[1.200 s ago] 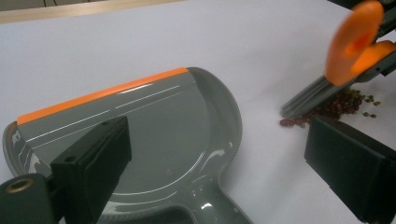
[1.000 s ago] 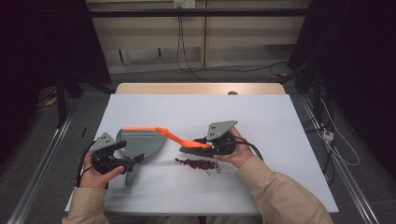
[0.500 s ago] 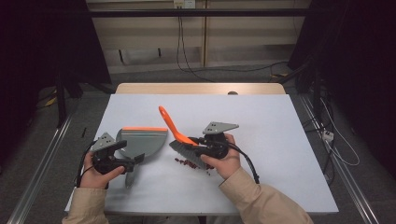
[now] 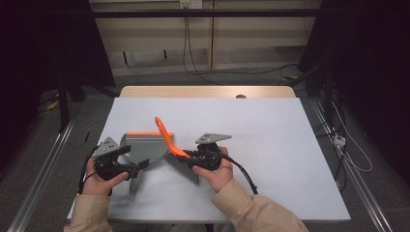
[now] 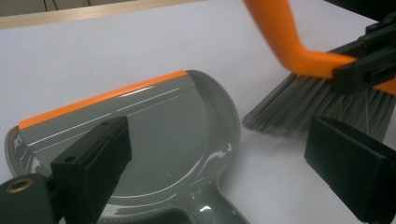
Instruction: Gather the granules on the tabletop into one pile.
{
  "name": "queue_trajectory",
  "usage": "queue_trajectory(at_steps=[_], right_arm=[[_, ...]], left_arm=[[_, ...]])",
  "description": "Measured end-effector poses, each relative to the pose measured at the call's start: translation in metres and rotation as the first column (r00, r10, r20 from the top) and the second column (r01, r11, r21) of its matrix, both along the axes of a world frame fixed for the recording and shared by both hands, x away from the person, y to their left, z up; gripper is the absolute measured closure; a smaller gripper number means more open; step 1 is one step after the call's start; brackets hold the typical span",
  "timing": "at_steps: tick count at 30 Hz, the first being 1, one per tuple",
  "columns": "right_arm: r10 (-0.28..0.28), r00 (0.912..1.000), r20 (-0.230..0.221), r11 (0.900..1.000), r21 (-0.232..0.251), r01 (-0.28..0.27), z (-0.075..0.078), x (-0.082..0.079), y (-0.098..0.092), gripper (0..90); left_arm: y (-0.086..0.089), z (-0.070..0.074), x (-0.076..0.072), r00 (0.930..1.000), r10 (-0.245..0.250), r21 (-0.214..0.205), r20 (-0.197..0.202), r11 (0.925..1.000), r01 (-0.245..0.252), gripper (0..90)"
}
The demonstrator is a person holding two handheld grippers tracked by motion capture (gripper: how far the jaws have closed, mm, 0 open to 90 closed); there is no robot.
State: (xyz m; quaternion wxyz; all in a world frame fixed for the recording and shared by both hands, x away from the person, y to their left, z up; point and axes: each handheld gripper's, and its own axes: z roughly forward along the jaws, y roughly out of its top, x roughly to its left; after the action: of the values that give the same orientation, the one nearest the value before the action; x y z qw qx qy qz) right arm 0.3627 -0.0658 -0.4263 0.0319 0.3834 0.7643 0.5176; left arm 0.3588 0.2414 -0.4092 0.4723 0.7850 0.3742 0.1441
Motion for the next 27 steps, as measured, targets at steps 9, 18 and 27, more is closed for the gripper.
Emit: queue_trajectory(at_steps=[9,18,27], right_arm=[[-0.098,0.9933,-0.061,0.9929,-0.075,0.093,-0.006,0.011,-0.012,71.5],[-0.14,0.9873,-0.074,0.9873,-0.086,0.134,-0.005,0.01,-0.036,71.4],[-0.18,0.981,-0.073,0.9805,-0.093,0.173,-0.005,0.008,-0.06,71.4]], left_arm=[[0.0,-0.001,0.0,1.0,-0.002,0.002,-0.002,1.0,0.002,7.2],[-0.001,-0.001,0.0,1.0,-0.003,0.001,-0.002,1.0,0.003,7.3],[-0.002,-0.001,0.0,1.0,-0.006,0.006,0.001,1.0,0.006,7.3]])
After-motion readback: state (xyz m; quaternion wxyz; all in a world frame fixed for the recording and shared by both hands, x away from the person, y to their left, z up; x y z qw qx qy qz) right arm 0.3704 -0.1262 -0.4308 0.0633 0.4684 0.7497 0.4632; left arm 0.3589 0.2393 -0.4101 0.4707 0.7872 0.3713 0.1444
